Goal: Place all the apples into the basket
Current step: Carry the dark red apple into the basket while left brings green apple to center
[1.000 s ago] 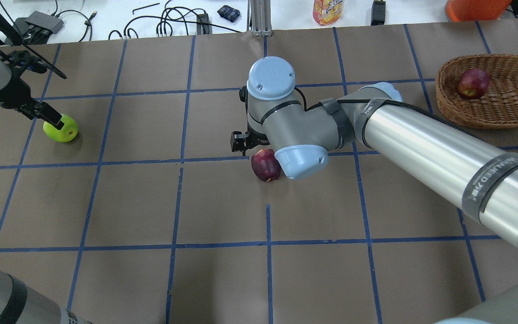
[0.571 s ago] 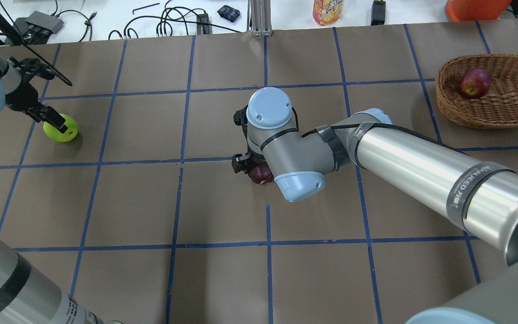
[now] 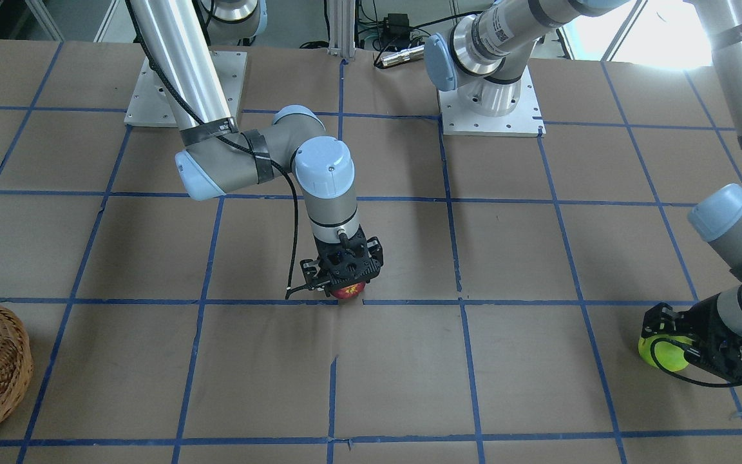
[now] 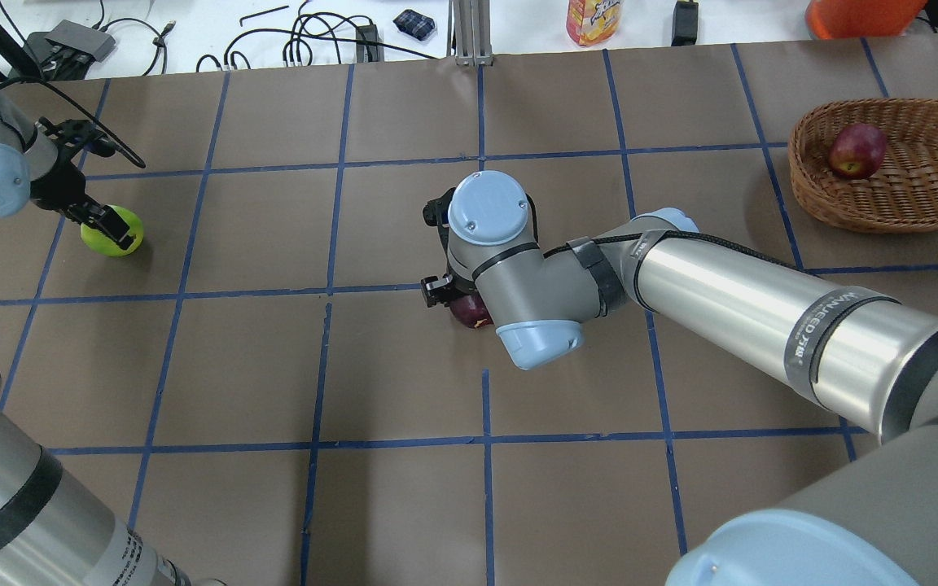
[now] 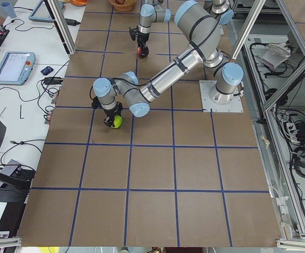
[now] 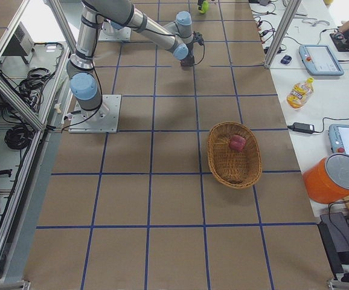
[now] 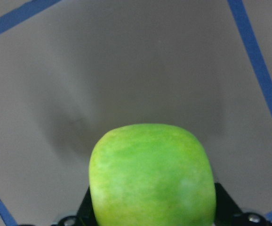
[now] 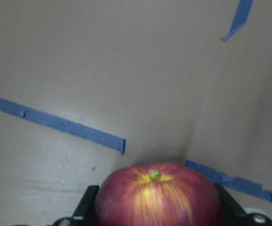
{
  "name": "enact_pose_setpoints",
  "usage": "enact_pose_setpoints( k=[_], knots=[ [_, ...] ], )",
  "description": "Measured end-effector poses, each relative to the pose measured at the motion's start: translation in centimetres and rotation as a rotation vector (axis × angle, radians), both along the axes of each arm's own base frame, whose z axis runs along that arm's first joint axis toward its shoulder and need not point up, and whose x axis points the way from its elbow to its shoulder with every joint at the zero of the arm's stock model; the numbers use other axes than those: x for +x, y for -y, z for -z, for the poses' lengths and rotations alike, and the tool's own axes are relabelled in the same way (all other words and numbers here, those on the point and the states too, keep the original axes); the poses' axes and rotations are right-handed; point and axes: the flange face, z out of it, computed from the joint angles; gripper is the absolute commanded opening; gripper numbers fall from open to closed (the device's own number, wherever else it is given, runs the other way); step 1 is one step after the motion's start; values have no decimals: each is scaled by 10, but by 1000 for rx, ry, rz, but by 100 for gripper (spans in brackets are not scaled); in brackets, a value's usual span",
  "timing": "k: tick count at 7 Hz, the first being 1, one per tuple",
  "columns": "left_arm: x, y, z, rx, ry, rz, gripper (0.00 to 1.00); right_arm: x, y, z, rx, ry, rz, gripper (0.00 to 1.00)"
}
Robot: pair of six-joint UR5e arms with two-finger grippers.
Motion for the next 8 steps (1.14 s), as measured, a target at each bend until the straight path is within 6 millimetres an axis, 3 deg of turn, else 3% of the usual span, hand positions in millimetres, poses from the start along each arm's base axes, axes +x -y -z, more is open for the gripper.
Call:
enact_pose_setpoints(
  k=[1, 2, 4, 5, 7, 8],
  knots=[
    [-18, 0, -11, 10, -2, 11, 0, -17, 13, -14, -6, 6, 36, 45],
    [-49, -3, -25, 34, -8, 6, 0, -62, 39, -41, -16, 10, 118, 45],
    [-134, -23, -53, 90, -42, -95, 0, -221, 95, -90, -46, 9, 335, 43],
    [-188, -33, -66, 95, -74, -149, 0, -305, 109, -100, -63, -10, 391, 44],
    [-312, -48, -80, 99, -115, -277, 0, -448, 135, -112, -108, -85, 350, 50],
    [-377, -60, -78, 107, -110, -362, 0, -511, 155, -109, -120, -130, 291, 62]
  ],
)
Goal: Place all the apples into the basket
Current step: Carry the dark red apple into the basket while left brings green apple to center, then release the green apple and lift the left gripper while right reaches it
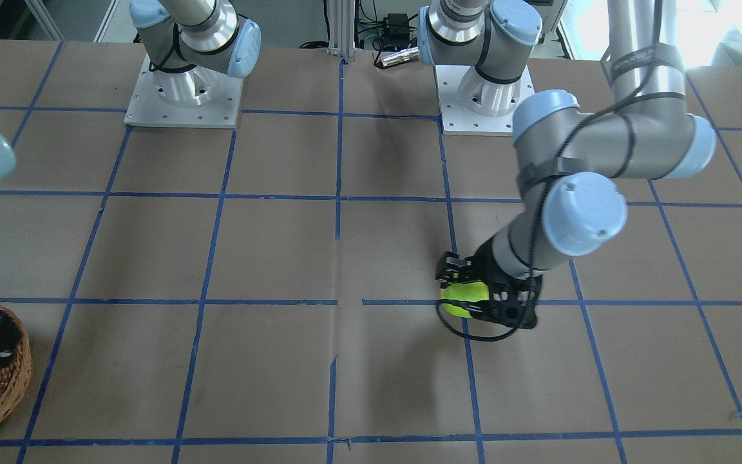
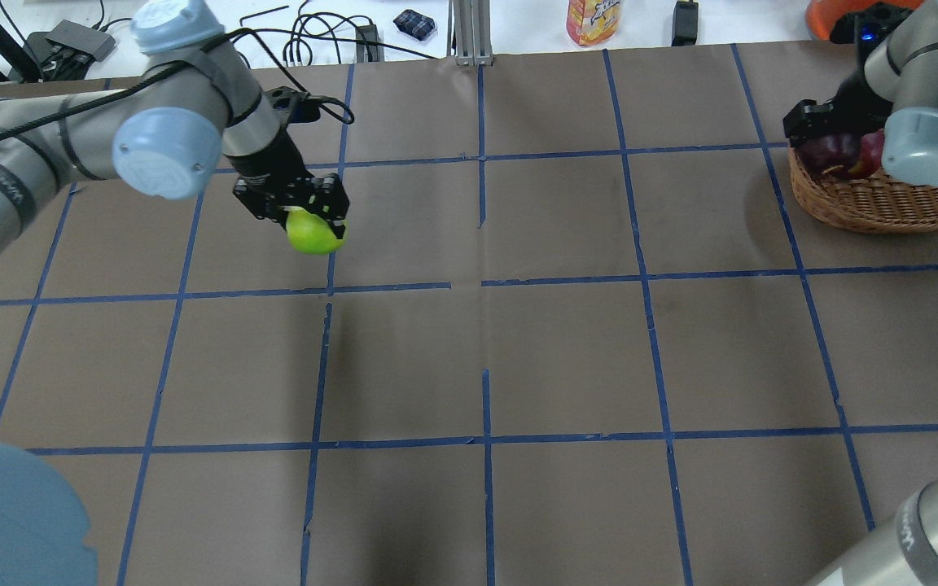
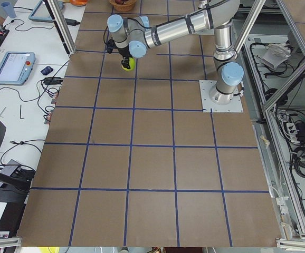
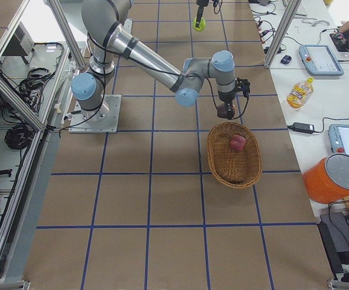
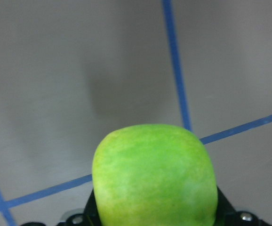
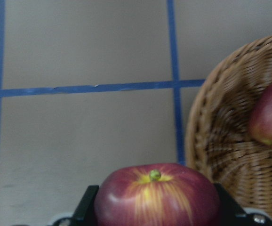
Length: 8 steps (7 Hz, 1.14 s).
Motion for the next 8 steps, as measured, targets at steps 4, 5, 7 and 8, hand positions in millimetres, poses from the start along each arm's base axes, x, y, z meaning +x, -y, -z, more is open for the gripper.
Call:
enact_pose_setpoints(
  k=[4, 5, 7, 8],
  knots=[
    [-188, -33, 63, -87, -32, -288, 100, -140, 38, 33, 36, -36, -93, 100],
    [-196, -34, 77, -72, -26, -333, 100, -141, 36, 35, 55, -21, -93, 100],
    [-191, -28, 68, -54, -29, -370, 100, -120, 26, 16, 140, 40, -98, 100],
    [-168, -16, 48, -27, -26, -331, 100, -76, 25, -2, 200, 83, -103, 100]
  ],
)
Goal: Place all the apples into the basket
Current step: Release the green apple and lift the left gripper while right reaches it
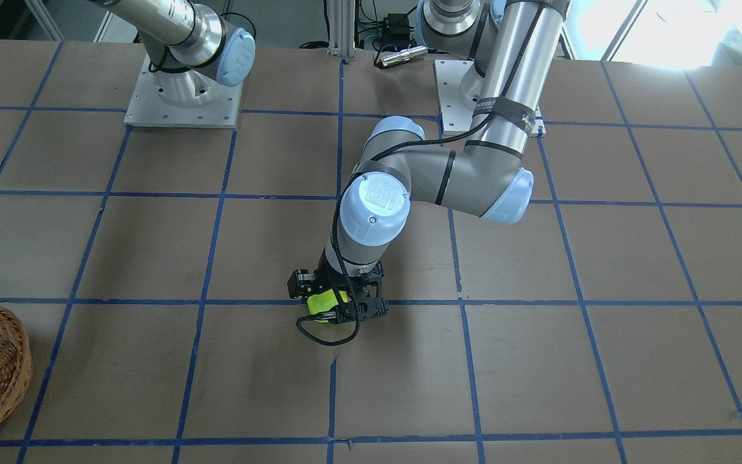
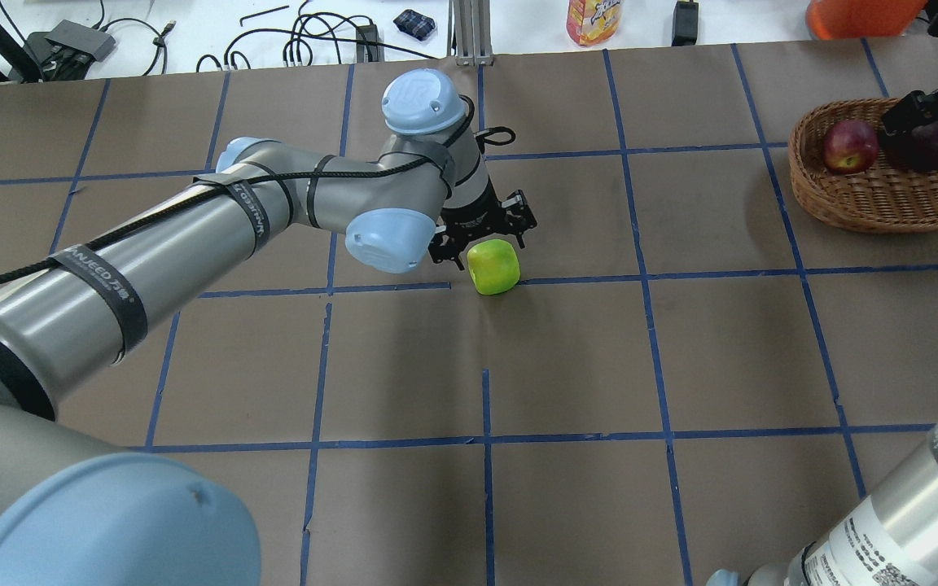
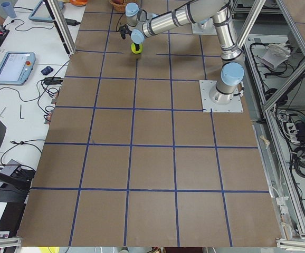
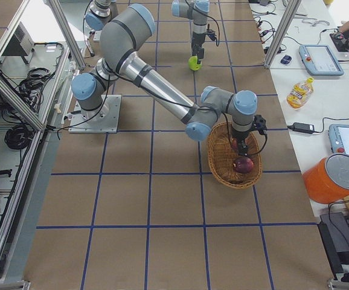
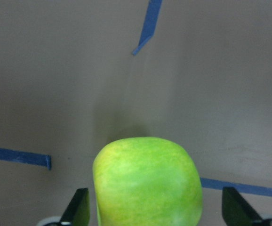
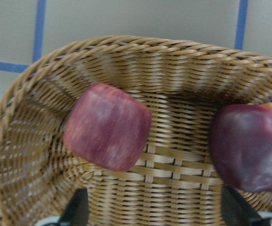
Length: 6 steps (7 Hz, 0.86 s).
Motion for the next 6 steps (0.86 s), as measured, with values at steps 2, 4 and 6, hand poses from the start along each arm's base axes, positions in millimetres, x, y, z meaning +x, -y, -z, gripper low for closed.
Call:
enact_pose_setpoints(
  k=[2, 4, 6],
  knots=[
    [80, 30, -62, 63, 10, 131, 100, 135, 3, -27, 77, 32, 25, 100],
    [164, 31, -122, 65, 95, 284, 100, 271, -27, -29, 155, 57, 77, 100],
    [198, 12, -188, -2, 161, 351, 100, 396, -68, -3, 215, 49, 114, 100]
  ],
)
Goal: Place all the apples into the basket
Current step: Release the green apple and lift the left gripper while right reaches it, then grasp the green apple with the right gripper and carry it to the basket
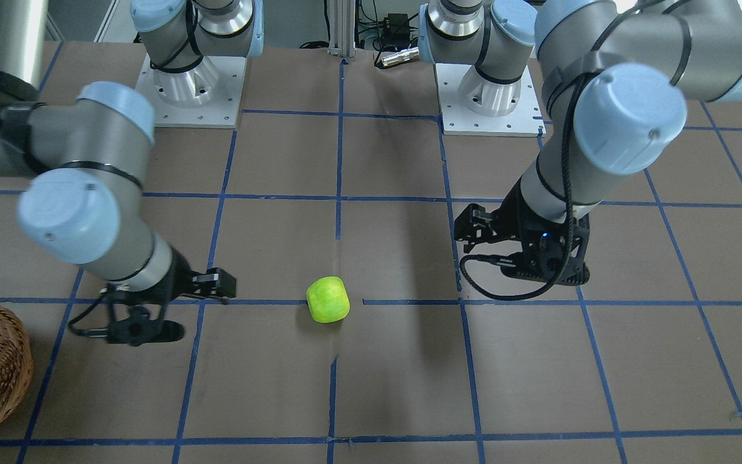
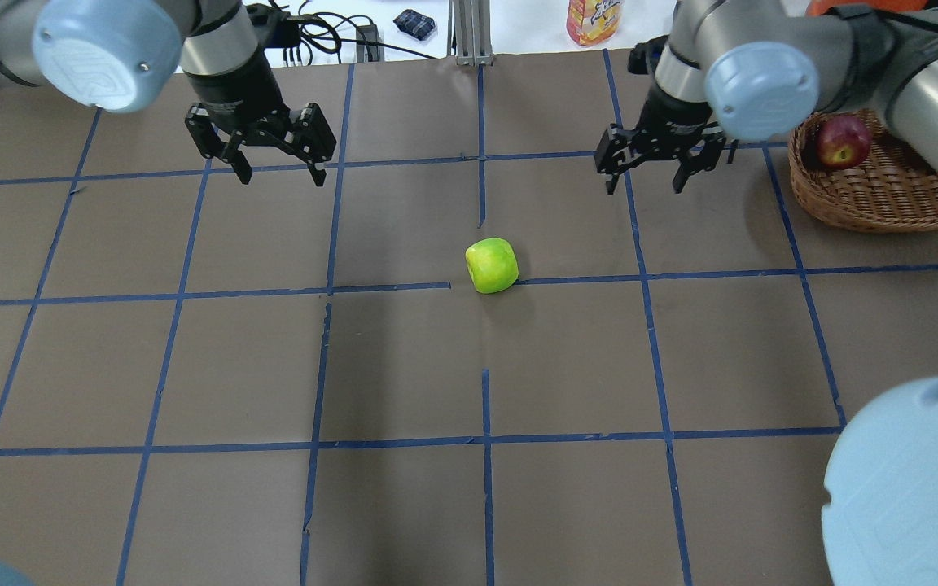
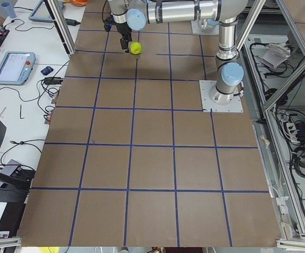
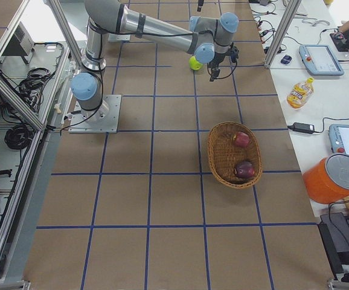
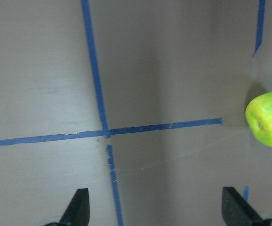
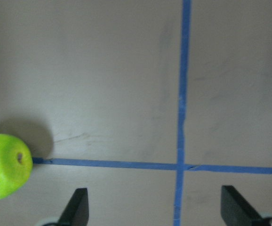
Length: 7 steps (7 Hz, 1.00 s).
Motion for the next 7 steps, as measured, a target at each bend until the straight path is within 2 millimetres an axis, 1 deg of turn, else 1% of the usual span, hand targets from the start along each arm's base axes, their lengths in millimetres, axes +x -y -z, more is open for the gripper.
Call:
enact_pose_setpoints(
  k=[1, 2, 3, 4, 5, 6, 7],
  knots=[
    [8, -8, -20, -27, 5, 10, 100, 54, -17, 14, -12, -8, 18, 100],
    [13, -13, -31, -41, 6, 13, 100, 100, -30, 27, -42, -8, 43, 100],
    [15, -15, -36, -50, 7, 13, 100, 137, -38, 42, -72, -2, 70, 100],
    [17, -16, -37, -53, 8, 10, 100, 161, -43, 56, -96, 2, 81, 100],
    [17, -18, -38, -52, 7, 11, 100, 171, -46, 65, -109, 0, 66, 100],
    [16, -20, -38, -50, 7, 12, 100, 176, -48, 75, -107, -4, 19, 96],
    [16, -21, -37, -46, 8, 13, 100, 178, -51, 91, -90, -12, -37, 89]
  ],
)
